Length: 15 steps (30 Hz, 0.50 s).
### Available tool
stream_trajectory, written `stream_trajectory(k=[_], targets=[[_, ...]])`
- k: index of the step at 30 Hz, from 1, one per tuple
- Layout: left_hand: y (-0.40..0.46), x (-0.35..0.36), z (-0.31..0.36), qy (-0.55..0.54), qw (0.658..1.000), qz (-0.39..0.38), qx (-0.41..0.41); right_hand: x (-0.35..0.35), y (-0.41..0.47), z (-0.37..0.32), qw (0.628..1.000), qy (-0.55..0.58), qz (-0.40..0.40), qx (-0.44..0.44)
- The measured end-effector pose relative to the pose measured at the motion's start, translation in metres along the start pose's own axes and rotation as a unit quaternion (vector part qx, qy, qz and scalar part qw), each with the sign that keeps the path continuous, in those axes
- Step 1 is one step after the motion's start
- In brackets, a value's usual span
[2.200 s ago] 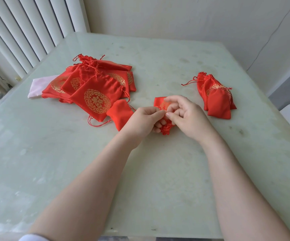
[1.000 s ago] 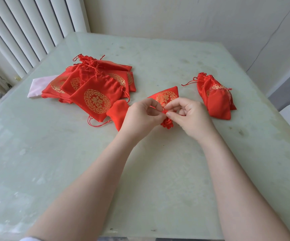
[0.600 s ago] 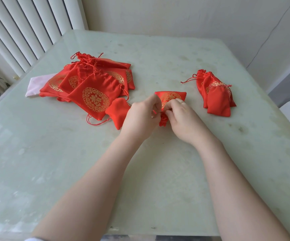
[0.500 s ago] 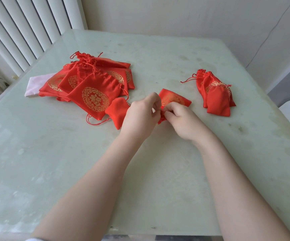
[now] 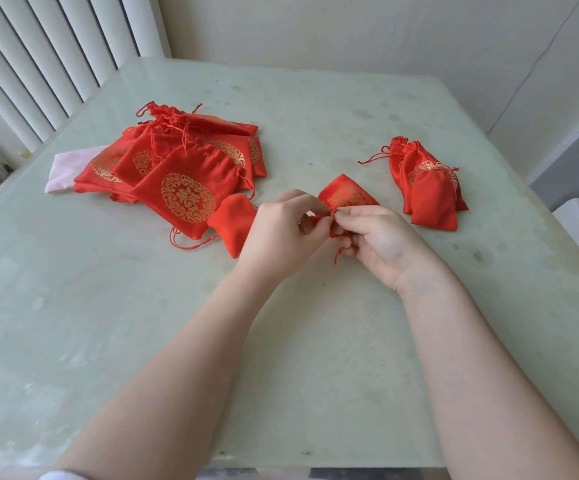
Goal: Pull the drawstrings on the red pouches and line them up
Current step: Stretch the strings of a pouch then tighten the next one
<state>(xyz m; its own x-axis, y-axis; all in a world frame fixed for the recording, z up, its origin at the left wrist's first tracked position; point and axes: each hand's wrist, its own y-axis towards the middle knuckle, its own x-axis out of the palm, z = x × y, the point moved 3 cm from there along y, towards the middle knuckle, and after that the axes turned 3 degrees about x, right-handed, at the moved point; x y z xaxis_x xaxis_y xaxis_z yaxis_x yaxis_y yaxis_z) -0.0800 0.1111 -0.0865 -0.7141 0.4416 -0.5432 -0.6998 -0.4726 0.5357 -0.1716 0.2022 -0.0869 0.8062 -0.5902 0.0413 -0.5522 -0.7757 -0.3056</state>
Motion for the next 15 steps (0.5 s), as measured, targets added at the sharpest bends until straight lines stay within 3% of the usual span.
stream_trajectory(k=[9, 15], targets=[[-0.001, -0.0028, 0.0015, 0.037, 0.997, 0.019, 0.057, -0.0014, -0.0009, -0.0011, 1.0, 0.014, -0.009, -0.007], [0.0001, -0.0019, 0.0036, 0.007, 0.998, 0.043, 0.044, -0.0092, -0.0019, -0.008, 0.997, 0.04, 0.063, -0.031]])
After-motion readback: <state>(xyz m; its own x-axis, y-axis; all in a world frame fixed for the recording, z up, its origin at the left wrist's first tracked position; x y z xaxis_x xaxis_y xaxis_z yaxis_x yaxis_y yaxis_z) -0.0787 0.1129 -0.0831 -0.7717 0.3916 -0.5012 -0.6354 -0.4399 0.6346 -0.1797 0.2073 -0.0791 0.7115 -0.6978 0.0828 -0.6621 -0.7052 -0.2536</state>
